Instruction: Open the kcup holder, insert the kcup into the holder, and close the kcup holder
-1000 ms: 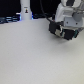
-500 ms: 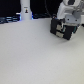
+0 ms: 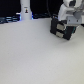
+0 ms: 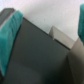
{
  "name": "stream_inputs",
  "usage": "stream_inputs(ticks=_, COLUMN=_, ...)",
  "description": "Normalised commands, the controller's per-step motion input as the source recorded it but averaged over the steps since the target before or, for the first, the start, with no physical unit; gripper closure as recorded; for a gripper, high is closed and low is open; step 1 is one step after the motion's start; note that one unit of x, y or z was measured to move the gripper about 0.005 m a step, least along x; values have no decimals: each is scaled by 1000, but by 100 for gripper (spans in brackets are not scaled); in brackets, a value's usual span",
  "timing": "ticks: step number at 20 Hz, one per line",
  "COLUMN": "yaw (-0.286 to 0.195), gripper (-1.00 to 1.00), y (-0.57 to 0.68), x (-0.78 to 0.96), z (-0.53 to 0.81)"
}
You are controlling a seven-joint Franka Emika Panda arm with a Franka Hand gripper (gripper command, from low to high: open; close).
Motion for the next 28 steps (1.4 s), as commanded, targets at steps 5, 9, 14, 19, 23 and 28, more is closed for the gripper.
stream_inputs(ticks=5, yaw=15, gripper=100, y=133, x=-234, z=-13)
stream_inputs(ticks=9, yaw=5, gripper=-100, y=34, x=-75, z=-20)
stream_inputs(ticks=14, yaw=-93, gripper=-100, y=147, x=367, z=149)
stream_inputs(ticks=19, yaw=-89, gripper=-100, y=343, x=461, z=212)
stream_inputs(ticks=23, yaw=-35, gripper=-100, y=194, x=448, z=246)
stream_inputs(ticks=28, yaw=9, gripper=-100, y=177, x=534, z=115)
